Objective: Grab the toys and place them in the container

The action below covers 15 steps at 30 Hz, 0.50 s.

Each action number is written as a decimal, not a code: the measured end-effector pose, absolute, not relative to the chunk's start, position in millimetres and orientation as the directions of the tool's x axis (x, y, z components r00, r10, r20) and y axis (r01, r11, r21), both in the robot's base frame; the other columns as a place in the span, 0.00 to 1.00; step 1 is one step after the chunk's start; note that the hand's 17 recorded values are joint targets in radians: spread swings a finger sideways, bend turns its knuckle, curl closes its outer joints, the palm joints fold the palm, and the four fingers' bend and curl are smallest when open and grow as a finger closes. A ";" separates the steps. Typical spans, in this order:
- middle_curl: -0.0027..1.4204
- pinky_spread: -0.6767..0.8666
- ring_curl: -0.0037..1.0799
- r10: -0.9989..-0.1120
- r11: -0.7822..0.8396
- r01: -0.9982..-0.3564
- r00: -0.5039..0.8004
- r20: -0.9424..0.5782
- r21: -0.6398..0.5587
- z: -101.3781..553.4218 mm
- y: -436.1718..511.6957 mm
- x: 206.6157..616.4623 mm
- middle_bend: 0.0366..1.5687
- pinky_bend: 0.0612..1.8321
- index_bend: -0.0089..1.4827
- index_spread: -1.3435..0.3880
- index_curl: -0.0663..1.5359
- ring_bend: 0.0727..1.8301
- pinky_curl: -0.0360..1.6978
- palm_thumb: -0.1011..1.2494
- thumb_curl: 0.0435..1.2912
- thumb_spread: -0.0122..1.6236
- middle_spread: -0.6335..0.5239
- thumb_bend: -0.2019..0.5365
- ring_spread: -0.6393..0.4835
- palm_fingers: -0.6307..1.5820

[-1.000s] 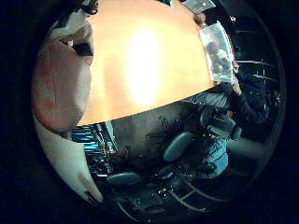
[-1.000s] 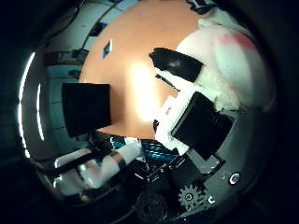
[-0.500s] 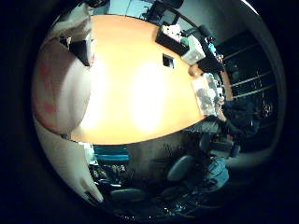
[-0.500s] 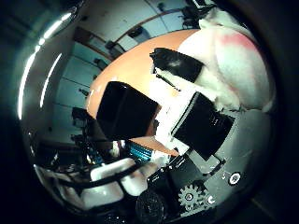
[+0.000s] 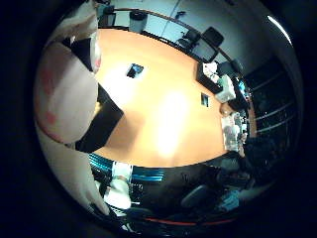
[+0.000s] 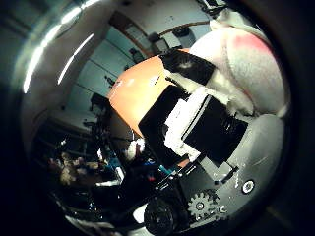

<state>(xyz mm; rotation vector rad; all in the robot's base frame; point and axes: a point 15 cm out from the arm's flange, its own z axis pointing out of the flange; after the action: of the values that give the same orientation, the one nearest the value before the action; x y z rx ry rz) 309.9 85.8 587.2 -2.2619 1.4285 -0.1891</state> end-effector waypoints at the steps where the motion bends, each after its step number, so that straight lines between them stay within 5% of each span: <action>1: 0.51 0.32 0.76 -0.875 -0.368 -0.815 0.466 -0.131 -0.447 588.6 96.4 307.7 0.89 0.63 0.81 0.67 0.50 0.71 0.62 0.73 0.18 0.84 0.45 0.26 0.36 0.79; 15: 0.51 0.30 0.76 -0.843 -0.363 -0.749 0.517 -0.146 -0.554 612.4 140.5 307.8 0.86 0.60 0.79 0.67 0.49 0.70 0.62 0.71 0.17 0.84 0.44 0.26 0.36 0.78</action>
<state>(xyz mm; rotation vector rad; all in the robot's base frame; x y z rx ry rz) 307.8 140.5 612.4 -2.1932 1.2935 -0.2171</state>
